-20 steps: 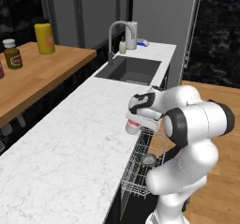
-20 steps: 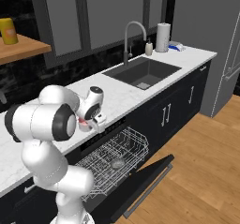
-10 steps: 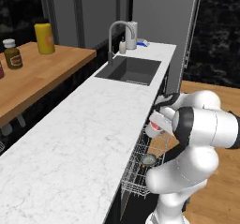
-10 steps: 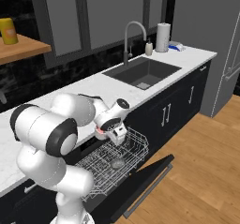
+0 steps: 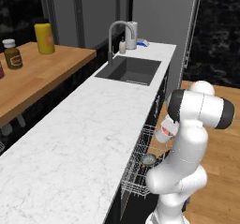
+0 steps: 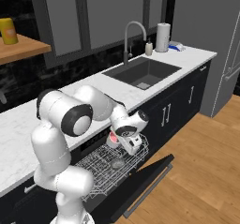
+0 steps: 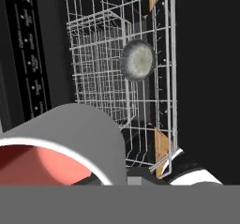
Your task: Pick up the cup and bowl from the counter, place them in the dishwasher, and close the dishwasher door.
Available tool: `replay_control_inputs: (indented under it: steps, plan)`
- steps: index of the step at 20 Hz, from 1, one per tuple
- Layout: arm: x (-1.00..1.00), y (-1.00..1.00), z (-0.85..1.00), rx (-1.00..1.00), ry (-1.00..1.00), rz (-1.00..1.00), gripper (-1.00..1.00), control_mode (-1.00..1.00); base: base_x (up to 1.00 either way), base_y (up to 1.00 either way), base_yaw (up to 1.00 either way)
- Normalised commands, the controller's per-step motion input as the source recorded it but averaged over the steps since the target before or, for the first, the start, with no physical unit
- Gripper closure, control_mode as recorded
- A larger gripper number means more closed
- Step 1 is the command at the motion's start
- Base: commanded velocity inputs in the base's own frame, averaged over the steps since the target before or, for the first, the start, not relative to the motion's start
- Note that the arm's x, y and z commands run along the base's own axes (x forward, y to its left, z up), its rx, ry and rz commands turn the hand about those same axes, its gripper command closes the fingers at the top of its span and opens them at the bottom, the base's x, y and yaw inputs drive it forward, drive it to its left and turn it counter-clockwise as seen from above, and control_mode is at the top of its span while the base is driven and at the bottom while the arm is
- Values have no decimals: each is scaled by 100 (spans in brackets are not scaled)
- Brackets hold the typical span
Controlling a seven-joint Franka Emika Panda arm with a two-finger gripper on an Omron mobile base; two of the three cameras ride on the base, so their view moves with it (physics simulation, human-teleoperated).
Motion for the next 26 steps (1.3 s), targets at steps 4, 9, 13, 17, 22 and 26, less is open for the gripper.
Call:
replay_control_inputs:
  steps: [4,9,13,17,22,26]
  plan:
    - [65,-9,-52,0,5,15,100,-100,0,0,0]
    - [77,-39,-57,0,1,9,100,-100,0,0,0]
    - [66,-38,-71,1,-10,0,100,-100,0,0,0]
    - [80,-25,-63,1,-21,0,100,-100,0,0,0]
    - [69,-13,-51,0,-3,0,100,-100,0,0,0]
    - [49,26,-16,-1,3,0,100,-100,0,0,0]
